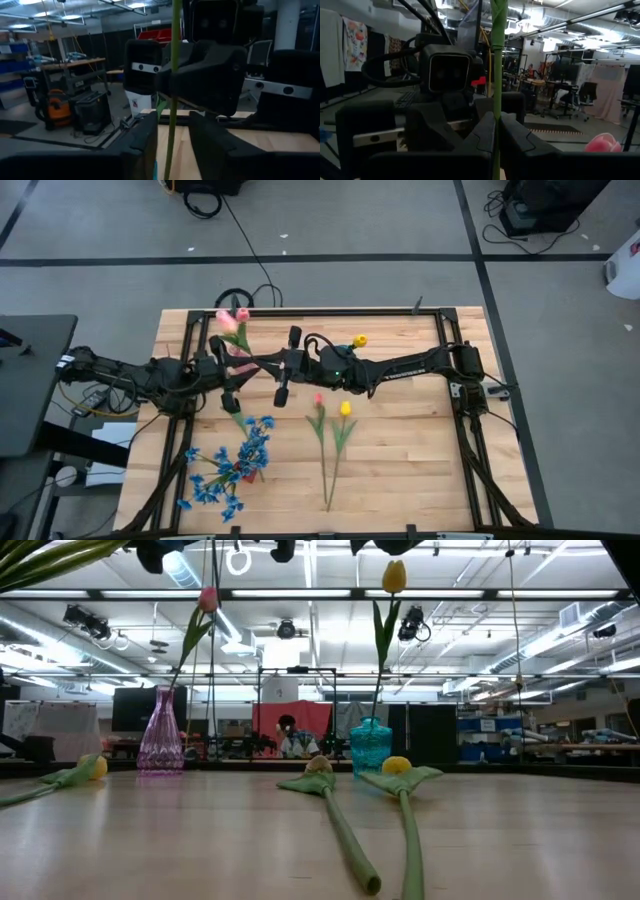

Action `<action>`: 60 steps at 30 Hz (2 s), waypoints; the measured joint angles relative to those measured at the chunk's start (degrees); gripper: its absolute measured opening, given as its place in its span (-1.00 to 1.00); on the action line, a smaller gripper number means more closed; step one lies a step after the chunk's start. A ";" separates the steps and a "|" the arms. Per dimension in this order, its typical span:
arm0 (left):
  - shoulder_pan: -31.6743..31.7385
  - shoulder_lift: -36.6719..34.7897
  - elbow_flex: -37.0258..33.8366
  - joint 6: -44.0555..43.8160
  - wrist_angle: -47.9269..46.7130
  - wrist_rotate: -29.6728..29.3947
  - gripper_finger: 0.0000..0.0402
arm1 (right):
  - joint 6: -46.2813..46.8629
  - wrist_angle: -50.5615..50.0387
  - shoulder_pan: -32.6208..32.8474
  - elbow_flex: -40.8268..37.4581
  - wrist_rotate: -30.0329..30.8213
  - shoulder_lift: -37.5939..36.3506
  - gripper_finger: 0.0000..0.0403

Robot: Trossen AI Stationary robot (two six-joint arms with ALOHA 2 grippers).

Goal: Sort flowers into vase by color
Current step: Put the right pink tulip into the violet vase

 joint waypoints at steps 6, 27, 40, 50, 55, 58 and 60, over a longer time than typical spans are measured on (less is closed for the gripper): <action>-0.01 0.84 -0.02 2.56 0.97 0.12 -0.90 | 0.36 0.02 -0.01 0.00 -2.21 0.00 -0.88; 1.45 2.82 -0.09 0.33 1.95 1.90 -0.56 | 0.66 -0.61 -0.04 -0.02 -4.21 -0.02 -0.88; 1.45 1.88 -0.07 1.12 -0.36 1.31 -0.97 | 2.19 -3.24 0.44 -0.02 0.34 -0.07 -0.65; 1.45 -11.61 -0.42 1.04 -10.19 -0.20 -0.97 | 4.97 -15.91 2.00 -0.04 2.30 -6.85 -0.04; 1.40 -17.79 -0.48 -1.28 -19.10 -0.84 -0.97 | 6.07 -25.00 5.49 -0.04 10.64 -11.06 0.04; 1.39 -20.06 -0.55 -2.67 -22.95 -0.84 -0.97 | 6.25 -30.33 8.47 -0.91 14.44 -13.48 0.03; 1.39 -21.38 -0.57 -3.28 -24.26 -0.82 -0.97 | 7.06 -33.34 10.24 -2.47 17.36 -15.51 0.03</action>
